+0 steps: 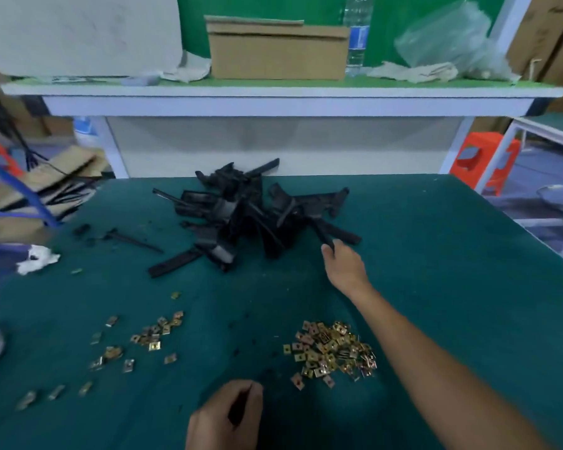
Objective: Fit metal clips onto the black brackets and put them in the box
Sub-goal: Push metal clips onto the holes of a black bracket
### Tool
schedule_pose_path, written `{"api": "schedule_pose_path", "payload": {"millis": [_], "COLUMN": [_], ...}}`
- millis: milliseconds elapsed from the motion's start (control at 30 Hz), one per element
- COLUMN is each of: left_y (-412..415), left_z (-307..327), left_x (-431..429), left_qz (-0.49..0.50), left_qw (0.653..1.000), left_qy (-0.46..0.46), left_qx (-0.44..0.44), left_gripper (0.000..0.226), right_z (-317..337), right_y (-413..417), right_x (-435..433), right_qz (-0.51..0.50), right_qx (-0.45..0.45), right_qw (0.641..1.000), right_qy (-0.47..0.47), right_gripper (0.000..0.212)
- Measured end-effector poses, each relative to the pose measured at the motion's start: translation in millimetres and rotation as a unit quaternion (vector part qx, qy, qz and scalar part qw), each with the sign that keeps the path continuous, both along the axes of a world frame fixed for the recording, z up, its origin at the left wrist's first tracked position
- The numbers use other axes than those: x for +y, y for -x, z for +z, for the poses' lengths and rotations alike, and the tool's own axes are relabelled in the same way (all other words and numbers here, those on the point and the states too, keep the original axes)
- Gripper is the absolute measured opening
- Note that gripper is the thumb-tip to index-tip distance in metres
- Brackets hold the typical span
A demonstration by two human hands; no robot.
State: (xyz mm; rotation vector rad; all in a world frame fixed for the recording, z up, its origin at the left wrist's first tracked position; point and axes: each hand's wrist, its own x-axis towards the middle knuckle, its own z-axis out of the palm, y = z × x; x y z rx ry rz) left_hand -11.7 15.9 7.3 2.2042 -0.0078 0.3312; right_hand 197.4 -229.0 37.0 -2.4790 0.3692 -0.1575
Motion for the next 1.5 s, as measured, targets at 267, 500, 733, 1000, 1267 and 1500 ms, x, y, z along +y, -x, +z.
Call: {"api": "schedule_pose_path", "payload": {"millis": [267,500,733,1000,1267,1500], "left_y": [6.2,25.1,54.6,19.2,-57.4,-39.4], "left_z": [6.9,29.2,44.2,41.4,12.8,26.3], "left_x": [1.3,-10.7,-36.6,-44.7,-38.2,-35.1], "left_qz": [-0.011,-0.064,-0.318,-0.245,-0.123,-0.128], "left_qw": [0.994,0.978,0.869,0.939,0.975,0.987], "left_qy": [0.055,0.155,0.264,0.159,-0.173,-0.086], "left_qx": [0.094,0.127,0.273,0.181,0.065,0.042], "left_gripper": [0.021,0.021,0.023,0.028,0.03,0.01], "right_z": [57.5,46.4,8.1,-14.8,-17.6,-20.0], "right_y": [156.7,271.1,313.1,290.3,259.7,260.5], "right_x": [-54.9,-44.8,-2.8,33.3,51.1,49.9], "right_qz": [-0.038,-0.113,-0.119,-0.032,-0.06,-0.049], "right_qx": [-0.222,-0.274,-0.192,-0.083,-0.152,-0.148], "right_qw": [0.93,0.846,0.797,0.84,0.845,0.846], "right_qy": [-0.29,-0.443,-0.56,-0.535,-0.509,-0.509], "right_gripper": [0.016,0.035,0.022,0.022,0.01,0.011]}}
